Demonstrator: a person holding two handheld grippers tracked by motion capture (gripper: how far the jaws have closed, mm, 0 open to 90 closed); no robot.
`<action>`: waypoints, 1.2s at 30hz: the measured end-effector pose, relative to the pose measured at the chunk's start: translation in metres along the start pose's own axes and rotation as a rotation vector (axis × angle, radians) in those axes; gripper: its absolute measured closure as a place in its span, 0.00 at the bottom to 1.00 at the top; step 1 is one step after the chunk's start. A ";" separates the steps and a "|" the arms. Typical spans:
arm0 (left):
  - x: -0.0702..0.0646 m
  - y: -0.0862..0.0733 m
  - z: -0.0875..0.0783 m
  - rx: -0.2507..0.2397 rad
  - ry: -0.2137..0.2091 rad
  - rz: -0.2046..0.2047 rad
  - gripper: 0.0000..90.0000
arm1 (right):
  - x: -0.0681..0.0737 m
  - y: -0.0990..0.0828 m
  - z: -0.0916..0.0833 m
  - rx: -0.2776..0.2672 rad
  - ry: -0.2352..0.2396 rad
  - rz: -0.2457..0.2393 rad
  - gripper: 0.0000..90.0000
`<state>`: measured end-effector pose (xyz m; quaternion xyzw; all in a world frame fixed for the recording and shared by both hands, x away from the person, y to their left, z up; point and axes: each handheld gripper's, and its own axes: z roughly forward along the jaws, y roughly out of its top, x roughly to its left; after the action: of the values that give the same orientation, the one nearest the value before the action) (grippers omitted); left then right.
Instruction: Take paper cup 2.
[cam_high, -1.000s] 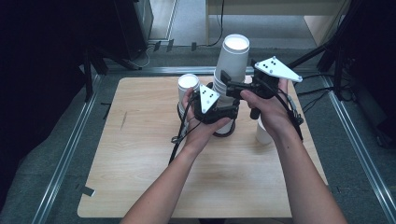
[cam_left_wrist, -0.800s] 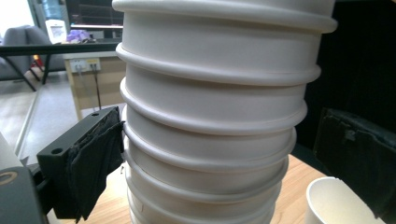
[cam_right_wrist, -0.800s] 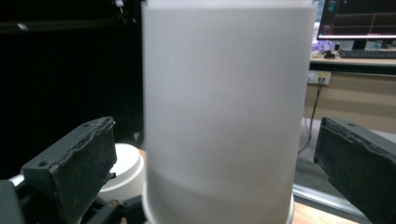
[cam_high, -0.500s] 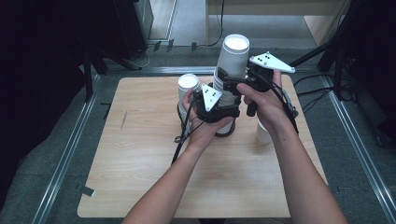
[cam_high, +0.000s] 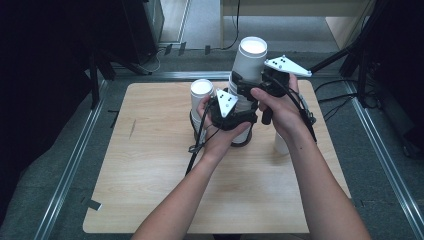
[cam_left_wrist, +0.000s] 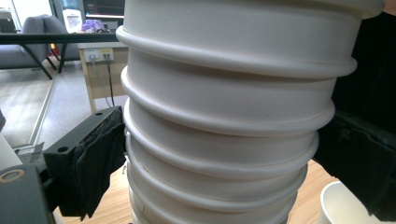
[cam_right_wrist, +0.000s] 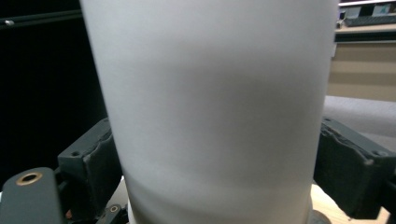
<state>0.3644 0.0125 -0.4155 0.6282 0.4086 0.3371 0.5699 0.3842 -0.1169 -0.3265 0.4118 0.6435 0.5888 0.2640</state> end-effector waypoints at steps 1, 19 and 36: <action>0.000 0.000 0.000 0.000 0.000 0.002 0.04 | 0.000 0.000 0.000 -0.001 -0.003 -0.001 0.13; 0.000 0.000 0.000 -0.001 -0.002 0.003 0.05 | 0.003 0.009 -0.004 -0.043 -0.003 0.010 0.13; 0.001 0.000 -0.001 0.001 -0.003 -0.002 0.05 | 0.015 0.029 -0.015 -0.162 -0.043 -0.037 0.16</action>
<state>0.3641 0.0137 -0.4153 0.6287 0.4087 0.3352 0.5704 0.3705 -0.1133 -0.2936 0.3899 0.5954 0.6248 0.3209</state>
